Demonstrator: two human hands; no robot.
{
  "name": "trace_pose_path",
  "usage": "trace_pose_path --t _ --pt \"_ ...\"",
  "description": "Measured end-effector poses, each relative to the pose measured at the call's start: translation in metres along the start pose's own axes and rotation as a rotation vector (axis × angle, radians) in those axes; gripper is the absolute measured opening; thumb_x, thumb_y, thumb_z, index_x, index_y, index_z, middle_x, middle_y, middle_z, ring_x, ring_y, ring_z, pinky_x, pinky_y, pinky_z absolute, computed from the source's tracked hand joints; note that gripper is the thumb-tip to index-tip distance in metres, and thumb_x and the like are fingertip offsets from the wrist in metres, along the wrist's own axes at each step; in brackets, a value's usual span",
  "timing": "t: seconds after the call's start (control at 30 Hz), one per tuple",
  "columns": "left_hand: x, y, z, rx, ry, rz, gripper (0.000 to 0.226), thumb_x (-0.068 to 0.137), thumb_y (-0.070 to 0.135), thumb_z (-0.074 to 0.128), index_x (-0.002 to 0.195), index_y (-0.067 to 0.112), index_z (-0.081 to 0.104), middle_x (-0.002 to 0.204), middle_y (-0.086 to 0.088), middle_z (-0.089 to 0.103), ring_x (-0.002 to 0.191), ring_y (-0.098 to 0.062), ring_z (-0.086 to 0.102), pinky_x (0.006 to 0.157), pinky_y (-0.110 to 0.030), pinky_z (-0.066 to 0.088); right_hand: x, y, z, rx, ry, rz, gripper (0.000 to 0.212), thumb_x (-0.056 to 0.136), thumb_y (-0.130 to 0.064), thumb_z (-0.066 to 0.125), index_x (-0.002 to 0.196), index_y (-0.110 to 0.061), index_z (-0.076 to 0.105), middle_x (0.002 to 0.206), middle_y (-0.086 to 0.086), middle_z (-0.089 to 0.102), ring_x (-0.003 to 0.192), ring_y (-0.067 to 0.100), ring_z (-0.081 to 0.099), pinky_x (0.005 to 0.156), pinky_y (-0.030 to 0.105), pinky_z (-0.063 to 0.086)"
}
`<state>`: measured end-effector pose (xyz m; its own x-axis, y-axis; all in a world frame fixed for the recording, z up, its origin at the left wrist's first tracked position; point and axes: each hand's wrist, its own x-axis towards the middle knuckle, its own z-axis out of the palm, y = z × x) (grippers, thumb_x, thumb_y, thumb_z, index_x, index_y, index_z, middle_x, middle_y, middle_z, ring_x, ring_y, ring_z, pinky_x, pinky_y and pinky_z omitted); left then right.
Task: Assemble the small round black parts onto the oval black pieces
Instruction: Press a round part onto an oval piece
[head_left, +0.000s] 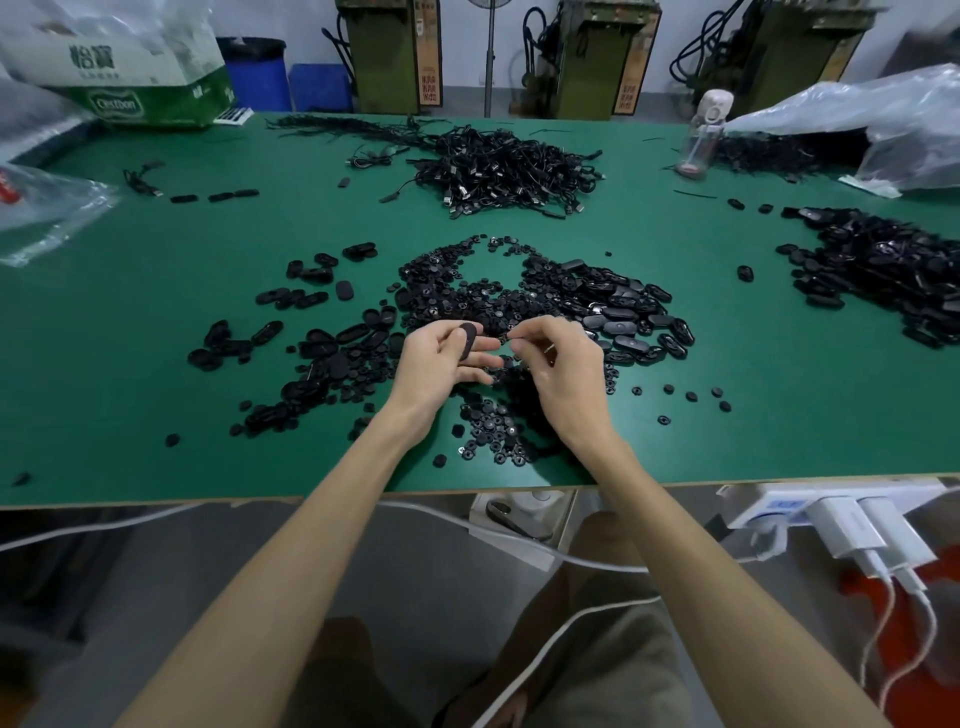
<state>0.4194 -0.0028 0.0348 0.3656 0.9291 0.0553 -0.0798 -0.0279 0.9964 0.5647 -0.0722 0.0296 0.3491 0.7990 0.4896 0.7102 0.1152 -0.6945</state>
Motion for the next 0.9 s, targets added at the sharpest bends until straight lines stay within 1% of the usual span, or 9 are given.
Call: trace_pose_path --t 0.07,0.17,0.23,0.33,0.47,0.67,0.77,0.9 --pt "-0.0002 -0.0025 -0.0013 -0.017 -0.023 0.019 0.025 0.111 0.005 0.039 0.127 -0.006 0.056 0.109 -0.023 0.072 0.087 -0.025 0.077 0.070 -0.028 0.061 0.0002 -0.0008 -0.0017 0.027 0.021 0.004 0.005 0.095 -0.013 0.071 0.100 -0.015 0.073 0.096 -0.004 0.070 0.096 0.016 0.060 0.087 0.026 0.046" --pt "0.0009 -0.0028 -0.0046 -0.057 -0.028 0.007 0.029 0.109 -0.004 0.035 0.133 -0.005 0.051 0.119 -0.025 0.068 0.100 -0.030 0.076 0.080 -0.030 0.061 0.0010 -0.0022 -0.0016 0.025 0.014 0.017 0.006 0.096 -0.014 0.071 0.102 -0.013 0.073 0.097 0.000 0.070 0.097 0.020 0.061 0.088 0.035 0.049" --pt "0.0013 -0.0029 -0.0056 -0.074 -0.040 -0.008 0.033 0.108 -0.008 0.035 0.137 -0.004 0.049 0.122 -0.025 0.068 0.103 -0.030 0.075 0.084 -0.031 0.061 0.0007 -0.0029 0.0000 -0.031 -0.008 0.011 0.008 0.098 -0.014 0.069 0.105 -0.011 0.073 0.099 0.001 0.069 0.099 0.021 0.060 0.089 0.037 0.049" --pt "0.0003 -0.0029 -0.0059 -0.085 -0.057 -0.013 0.037 0.106 -0.011 0.036 0.141 -0.003 0.046 0.124 -0.024 0.067 0.105 -0.029 0.075 0.088 -0.034 0.062 -0.0004 -0.0041 0.0017 -0.121 -0.031 -0.005 0.013 0.100 -0.014 0.065 0.110 -0.012 0.073 0.106 0.002 0.070 0.104 0.021 0.058 0.091 0.037 0.048" --pt "-0.0002 -0.0032 -0.0067 -0.088 -0.070 -0.006 0.040 0.106 -0.011 0.038 0.143 0.000 0.046 0.124 -0.023 0.067 0.106 -0.028 0.075 0.091 -0.035 0.061 -0.0013 -0.0048 0.0020 -0.156 -0.039 -0.022 0.014 0.101 -0.014 0.065 0.111 -0.012 0.073 0.108 0.001 0.072 0.106 0.021 0.059 0.091 0.037 0.049" --pt "-0.0037 -0.0036 -0.0042 -0.025 -0.101 0.041 0.036 0.107 -0.008 0.041 0.142 -0.002 0.047 0.123 -0.022 0.069 0.108 -0.026 0.074 0.092 -0.032 0.060 -0.0026 -0.0046 0.0020 -0.098 -0.037 -0.014 0.009 0.099 -0.018 0.068 0.106 -0.016 0.072 0.100 -0.001 0.072 0.096 0.017 0.063 0.086 0.038 0.052" --pt "-0.0057 -0.0033 -0.0037 -0.006 -0.121 0.055 0.030 0.107 -0.007 0.044 0.135 -0.003 0.052 0.121 -0.021 0.070 0.106 -0.026 0.075 0.091 -0.030 0.060 -0.0020 -0.0057 -0.0003 -0.028 -0.047 0.007 0.008 0.097 -0.018 0.070 0.105 -0.019 0.073 0.098 -0.003 0.073 0.095 0.014 0.066 0.087 0.036 0.053" --pt "-0.0061 -0.0039 -0.0032 0.026 -0.128 0.059 0.022 0.106 -0.007 0.047 0.125 -0.004 0.057 0.116 -0.022 0.071 0.101 -0.024 0.076 0.087 -0.029 0.061 -0.0015 -0.0081 -0.0026 0.041 -0.044 -0.006 0.011 0.095 -0.009 0.070 0.100 -0.017 0.075 0.096 -0.006 0.075 0.092 0.011 0.068 0.086 0.034 0.055"
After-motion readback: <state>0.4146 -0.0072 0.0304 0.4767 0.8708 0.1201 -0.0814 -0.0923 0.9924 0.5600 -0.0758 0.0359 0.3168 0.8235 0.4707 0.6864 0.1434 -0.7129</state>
